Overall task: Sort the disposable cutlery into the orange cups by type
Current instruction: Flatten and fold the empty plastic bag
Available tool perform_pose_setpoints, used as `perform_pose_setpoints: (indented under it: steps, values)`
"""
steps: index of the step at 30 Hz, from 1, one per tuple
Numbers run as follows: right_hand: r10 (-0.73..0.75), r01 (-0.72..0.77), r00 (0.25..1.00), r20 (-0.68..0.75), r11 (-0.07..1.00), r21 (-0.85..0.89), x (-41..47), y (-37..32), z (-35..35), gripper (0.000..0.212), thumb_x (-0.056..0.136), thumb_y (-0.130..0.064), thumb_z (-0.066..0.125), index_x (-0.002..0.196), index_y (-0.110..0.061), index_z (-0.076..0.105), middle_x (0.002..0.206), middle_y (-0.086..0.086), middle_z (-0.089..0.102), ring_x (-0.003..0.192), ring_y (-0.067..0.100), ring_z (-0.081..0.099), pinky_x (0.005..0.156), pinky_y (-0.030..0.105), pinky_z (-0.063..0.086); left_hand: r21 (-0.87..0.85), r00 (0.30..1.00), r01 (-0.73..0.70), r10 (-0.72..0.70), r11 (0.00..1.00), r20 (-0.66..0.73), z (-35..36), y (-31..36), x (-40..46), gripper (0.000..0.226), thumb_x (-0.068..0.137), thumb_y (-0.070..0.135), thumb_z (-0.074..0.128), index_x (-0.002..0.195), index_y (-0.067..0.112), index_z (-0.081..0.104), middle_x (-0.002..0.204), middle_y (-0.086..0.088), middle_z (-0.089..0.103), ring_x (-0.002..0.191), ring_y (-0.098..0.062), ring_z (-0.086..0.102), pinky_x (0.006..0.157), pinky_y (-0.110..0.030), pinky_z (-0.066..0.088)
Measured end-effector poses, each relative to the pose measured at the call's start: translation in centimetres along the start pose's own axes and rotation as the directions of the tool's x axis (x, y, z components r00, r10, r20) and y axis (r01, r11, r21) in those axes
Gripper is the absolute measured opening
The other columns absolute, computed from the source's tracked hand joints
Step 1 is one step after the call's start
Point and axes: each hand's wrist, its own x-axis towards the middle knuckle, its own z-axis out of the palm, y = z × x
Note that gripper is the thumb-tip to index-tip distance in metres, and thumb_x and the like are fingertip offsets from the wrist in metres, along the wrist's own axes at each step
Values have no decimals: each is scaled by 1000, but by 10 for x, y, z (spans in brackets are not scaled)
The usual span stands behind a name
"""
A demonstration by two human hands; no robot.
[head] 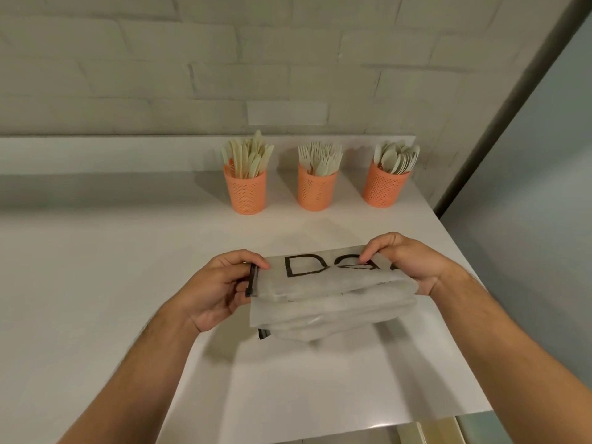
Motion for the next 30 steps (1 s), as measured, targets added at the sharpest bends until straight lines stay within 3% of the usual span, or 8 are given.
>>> perform_pose_setpoints:
  steps: [7,10,13,16,19,22,25,30]
  values:
    - [-12,12,999,-42,1000,10,1,-2,-5,60,89,23,40,51,-8,74,68,15,74,58,25,73,52,29,60,-52,991,-20,27,998,129,11,6,-13,47,94,-1,34,66,4,71,68,-9,66,41,-21,62,40,-24,51]
    - [-19,19,997,-74,1000,-2,-1,-7,-5,60,89,24,39,51,-8,74,67,15,73,57,24,73,50,29,60,10,980,-52,49,999,195,9,6,-16,20,77,21,61,87,5,69,91,-8,66,61,-31,66,53,-35,56]
    - [-75,78,990,-121,997,23,-2,-13,-3,56,87,22,43,54,-10,76,69,14,74,59,23,73,53,30,61,198,985,-132,106,971,136,12,0,-16,36,71,0,80,103,9,68,94,0,67,66,-24,68,57,-32,57]
    - [-179,186,982,-54,960,211,-4,-14,1,30,82,-1,63,96,-20,82,101,15,76,87,26,75,72,37,63,259,977,-207,186,943,103,20,0,-19,52,69,-13,76,113,12,65,92,2,70,63,-22,69,58,-28,57]
    - [-217,119,975,55,709,695,6,26,-2,69,82,-50,70,144,-22,54,144,14,56,129,33,57,104,47,49,251,946,-320,321,913,37,21,0,-17,55,69,-14,74,115,14,64,92,-3,73,69,-30,71,65,-33,59]
    - [-232,-2,963,136,501,866,18,80,25,112,72,-84,58,155,-13,34,159,13,36,146,32,35,122,47,22,290,908,-384,416,876,-53,23,-7,-15,55,74,-15,73,115,21,63,76,-7,74,70,-26,73,70,-31,58]
    - [-183,-5,976,119,528,849,26,99,64,119,65,-71,78,153,-5,33,158,16,35,146,32,35,121,47,27,378,849,-431,510,819,-138,27,-19,-10,55,74,-11,76,113,27,65,107,-4,70,81,-26,74,77,-35,59]
    - [-50,123,991,-121,671,731,45,84,85,53,89,-21,70,137,-4,57,131,16,65,123,30,62,101,44,53,472,778,-485,610,736,-152,32,-36,-8,52,77,-7,76,107,35,67,106,20,58,86,-16,72,71,-23,58]
